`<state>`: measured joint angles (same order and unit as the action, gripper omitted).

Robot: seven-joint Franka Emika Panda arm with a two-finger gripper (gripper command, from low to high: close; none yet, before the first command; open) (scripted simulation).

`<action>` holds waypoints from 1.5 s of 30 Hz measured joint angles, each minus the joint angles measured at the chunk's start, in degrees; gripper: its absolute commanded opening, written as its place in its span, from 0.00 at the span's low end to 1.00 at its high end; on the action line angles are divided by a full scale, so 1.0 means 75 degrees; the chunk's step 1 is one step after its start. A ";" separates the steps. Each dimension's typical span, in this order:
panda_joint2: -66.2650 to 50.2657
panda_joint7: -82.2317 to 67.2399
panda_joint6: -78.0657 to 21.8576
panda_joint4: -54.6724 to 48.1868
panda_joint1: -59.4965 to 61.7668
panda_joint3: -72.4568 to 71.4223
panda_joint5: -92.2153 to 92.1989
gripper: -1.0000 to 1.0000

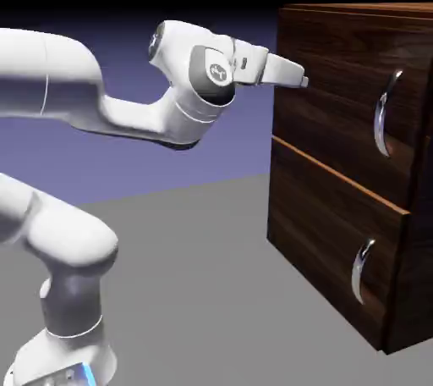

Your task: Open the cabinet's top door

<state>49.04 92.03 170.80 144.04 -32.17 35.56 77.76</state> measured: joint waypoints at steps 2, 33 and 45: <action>0.0140 0.0424 -0.0027 -0.0145 -0.0269 0.0304 0.0664 0.50; 0.1912 0.6096 -0.0512 -0.2742 -0.4725 0.4786 0.9706 0.50; 0.1979 0.6432 -0.2129 -0.0906 -0.3097 0.3553 0.9295 0.00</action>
<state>63.88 140.27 154.83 137.25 -55.39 62.20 147.47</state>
